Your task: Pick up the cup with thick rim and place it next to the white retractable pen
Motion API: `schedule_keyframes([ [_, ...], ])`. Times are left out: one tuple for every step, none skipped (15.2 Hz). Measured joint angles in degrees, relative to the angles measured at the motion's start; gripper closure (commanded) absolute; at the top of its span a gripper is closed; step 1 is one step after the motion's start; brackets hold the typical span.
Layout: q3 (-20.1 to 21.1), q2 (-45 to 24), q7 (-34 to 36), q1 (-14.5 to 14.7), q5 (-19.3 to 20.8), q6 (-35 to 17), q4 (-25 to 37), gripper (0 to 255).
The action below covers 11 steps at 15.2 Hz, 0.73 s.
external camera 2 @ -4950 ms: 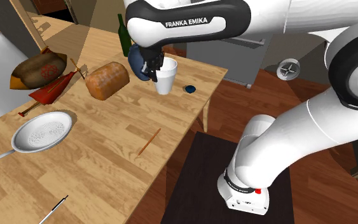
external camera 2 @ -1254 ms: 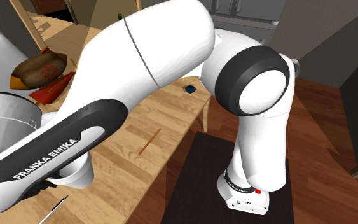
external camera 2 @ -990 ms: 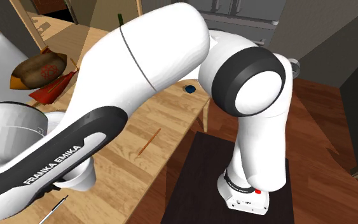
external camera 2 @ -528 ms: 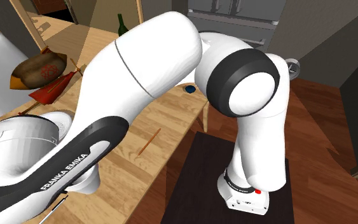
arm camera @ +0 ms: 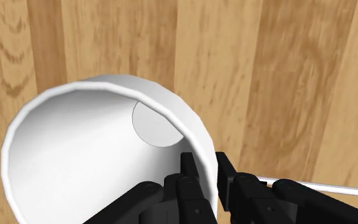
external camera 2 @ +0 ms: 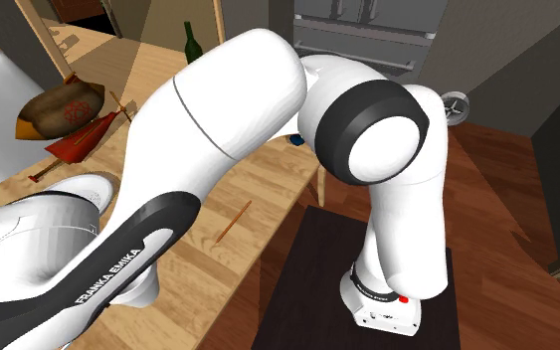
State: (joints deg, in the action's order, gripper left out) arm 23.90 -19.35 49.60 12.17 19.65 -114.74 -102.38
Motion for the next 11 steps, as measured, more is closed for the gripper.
schedule_keyframes([
  [0.0, 0.0, 0.0, 0.0, 0.0, 0.0, 0.0, 255],
  [0.0, 0.0, 0.0, 0.0, 0.0, 0.0, 0.0, 255],
  [0.0, 0.0, 0.0, 0.0, 0.0, 0.0, 0.0, 0],
  [0.0, 0.0, 0.0, 0.0, 0.0, 0.0, 0.0, 0],
  [0.0, 0.0, 0.0, 0.0, 0.0, 0.0, 0.0, 0],
  [0.0, 0.0, 0.0, 0.0, 0.0, 0.0, 0.0, 0],
  [0.0, 0.0, 0.0, 0.0, 0.0, 0.0, 0.0, 0],
  [0.0, 0.0, 0.0, 0.0, 0.0, 0.0, 0.0, 0],
  [0.0, 0.0, 0.0, 0.0, 0.0, 0.0, 0.0, 0],
  [0.1, 0.4, -0.3, 0.0, -0.3, 0.9, 0.6, 0],
  [0.2, 0.4, -0.3, 0.2, -0.4, 2.1, 1.8, 0],
])
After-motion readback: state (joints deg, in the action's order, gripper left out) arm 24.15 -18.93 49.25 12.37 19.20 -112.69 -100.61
